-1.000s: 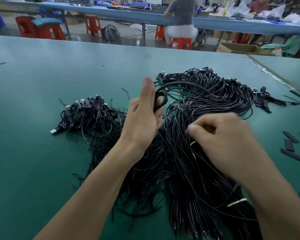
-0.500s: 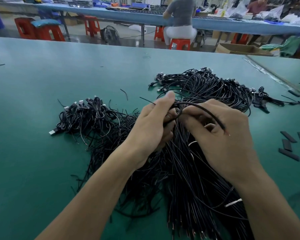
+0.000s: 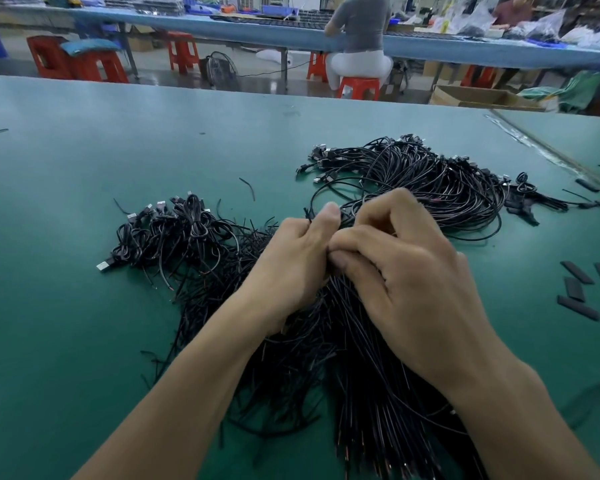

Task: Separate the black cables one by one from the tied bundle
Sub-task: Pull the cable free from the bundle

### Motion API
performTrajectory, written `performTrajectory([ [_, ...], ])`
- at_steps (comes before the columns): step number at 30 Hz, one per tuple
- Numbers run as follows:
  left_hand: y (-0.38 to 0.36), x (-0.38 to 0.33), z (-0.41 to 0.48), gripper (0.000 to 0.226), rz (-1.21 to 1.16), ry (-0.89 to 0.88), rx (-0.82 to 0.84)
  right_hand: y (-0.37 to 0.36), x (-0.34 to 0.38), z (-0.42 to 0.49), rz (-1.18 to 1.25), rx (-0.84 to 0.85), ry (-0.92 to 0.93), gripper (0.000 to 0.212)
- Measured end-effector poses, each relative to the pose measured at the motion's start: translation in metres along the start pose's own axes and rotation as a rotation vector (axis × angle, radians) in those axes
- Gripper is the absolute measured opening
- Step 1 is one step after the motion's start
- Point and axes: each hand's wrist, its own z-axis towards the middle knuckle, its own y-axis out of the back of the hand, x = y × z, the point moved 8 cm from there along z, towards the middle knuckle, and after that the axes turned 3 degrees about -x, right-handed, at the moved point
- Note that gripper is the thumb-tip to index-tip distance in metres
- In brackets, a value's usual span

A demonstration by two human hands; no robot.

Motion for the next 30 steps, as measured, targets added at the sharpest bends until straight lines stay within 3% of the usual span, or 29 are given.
performTrajectory([
  [8,-0.031,-0.015,-0.016,0.080,-0.110,-0.081,0.341,-0.005,-0.017,0.004,0.474,0.079,-0.222,0.010],
  [9,-0.032,-0.017,-0.019,0.073,-0.112,-0.094,0.378,-0.004,-0.018,0.004,0.542,0.088,-0.251,0.009],
  [12,-0.041,-0.029,-0.032,0.022,-0.163,-0.206,0.601,0.005,-0.024,0.004,0.641,0.116,-0.319,0.009],
  [14,-0.047,-0.026,-0.037,0.022,-0.020,-0.226,0.696,0.006,-0.031,0.001,0.614,0.162,-0.367,0.011],
  [17,-0.049,-0.006,-0.028,0.017,0.188,-0.153,0.600,0.007,-0.034,-0.001,0.410,0.177,-0.314,0.012],
  [19,-0.047,0.003,-0.023,0.028,0.253,-0.068,0.510,0.009,-0.026,0.001,0.232,0.170,-0.219,0.017],
  [24,-0.043,0.007,-0.020,0.027,0.302,-0.036,0.462,0.007,-0.021,0.002,0.121,0.213,-0.181,0.029],
  [30,-0.045,0.009,-0.018,0.044,0.333,-0.015,0.436,-0.001,-0.019,0.000,0.026,0.242,-0.142,0.020],
])
